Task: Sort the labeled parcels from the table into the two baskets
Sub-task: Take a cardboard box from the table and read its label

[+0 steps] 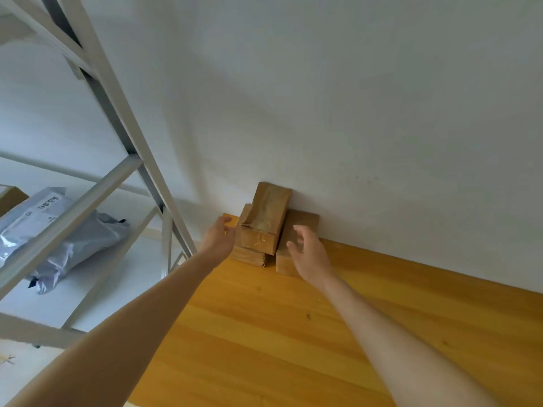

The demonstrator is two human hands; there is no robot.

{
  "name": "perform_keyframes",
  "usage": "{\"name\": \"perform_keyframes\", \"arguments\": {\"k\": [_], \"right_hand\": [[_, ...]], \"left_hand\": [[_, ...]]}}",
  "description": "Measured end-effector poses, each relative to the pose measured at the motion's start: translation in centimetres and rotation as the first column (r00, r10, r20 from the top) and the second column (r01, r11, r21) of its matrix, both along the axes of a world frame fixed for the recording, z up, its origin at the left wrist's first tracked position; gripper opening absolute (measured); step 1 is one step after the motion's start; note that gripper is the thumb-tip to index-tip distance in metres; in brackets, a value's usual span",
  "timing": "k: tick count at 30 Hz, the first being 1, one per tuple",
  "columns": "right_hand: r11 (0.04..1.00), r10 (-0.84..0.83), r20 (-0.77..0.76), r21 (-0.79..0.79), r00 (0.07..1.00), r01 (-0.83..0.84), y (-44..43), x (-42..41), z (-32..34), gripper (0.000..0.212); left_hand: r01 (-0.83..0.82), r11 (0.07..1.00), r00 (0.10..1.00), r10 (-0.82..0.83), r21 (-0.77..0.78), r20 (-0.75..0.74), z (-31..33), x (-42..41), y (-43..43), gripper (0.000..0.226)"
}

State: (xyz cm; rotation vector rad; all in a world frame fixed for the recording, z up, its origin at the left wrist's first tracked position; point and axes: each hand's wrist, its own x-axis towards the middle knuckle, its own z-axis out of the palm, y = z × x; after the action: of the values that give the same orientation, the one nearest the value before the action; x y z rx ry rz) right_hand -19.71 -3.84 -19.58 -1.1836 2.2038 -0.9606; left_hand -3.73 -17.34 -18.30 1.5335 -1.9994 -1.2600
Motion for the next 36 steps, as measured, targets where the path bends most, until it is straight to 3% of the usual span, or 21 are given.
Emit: {"name": "perform_keyframes", "arguments": {"k": [4,10,19,24,29,33,36], "right_hand": [[0.995,-0.097,0.074,0.035,0.992,0.095,-2.2,1.4,-0.8,0.048],[0.951,-0.310,0.242,0.056,0.919,0.305,-4.9,2.5,-1.3,0.044],[0.921,-0.387,0.322,0.078,0.864,0.383,-6.7,2.0,-1.5,0.045],[0.910,-0.407,0.349,0.079,0.844,0.407,-6.7,2.1,-1.5,0.043],[0.901,-0.400,0.480,0.049,0.781,0.431,-5.4,1.9,-1.0,0.041],[0.913,-0.348,0.545,0.012,0.762,0.408,-4.1,1.8,0.3,0.049],[0.923,-0.302,0.578,-0.022,0.759,0.384,-3.0,1.7,1.6,0.051]], "left_hand": [[-0.022,0.972,0.993,0.048,0.233,-0.108,-0.9,-0.3,-2.6,0.036],[0.024,0.894,0.987,0.049,0.447,-0.152,-2.8,-1.0,-3.9,0.040],[0.020,0.809,0.983,0.092,0.588,-0.160,-3.7,-2.6,-4.6,0.023],[0.096,0.734,0.979,0.051,0.673,-0.195,-3.7,-2.6,-4.6,0.027],[0.169,0.719,0.975,-0.022,0.674,-0.222,-2.6,-2.3,-5.4,0.035],[0.210,0.722,0.964,-0.040,0.659,-0.263,-0.9,-2.2,-5.3,0.063],[0.250,0.744,0.940,-0.031,0.620,-0.340,0.8,-2.2,-4.5,0.066]]}}
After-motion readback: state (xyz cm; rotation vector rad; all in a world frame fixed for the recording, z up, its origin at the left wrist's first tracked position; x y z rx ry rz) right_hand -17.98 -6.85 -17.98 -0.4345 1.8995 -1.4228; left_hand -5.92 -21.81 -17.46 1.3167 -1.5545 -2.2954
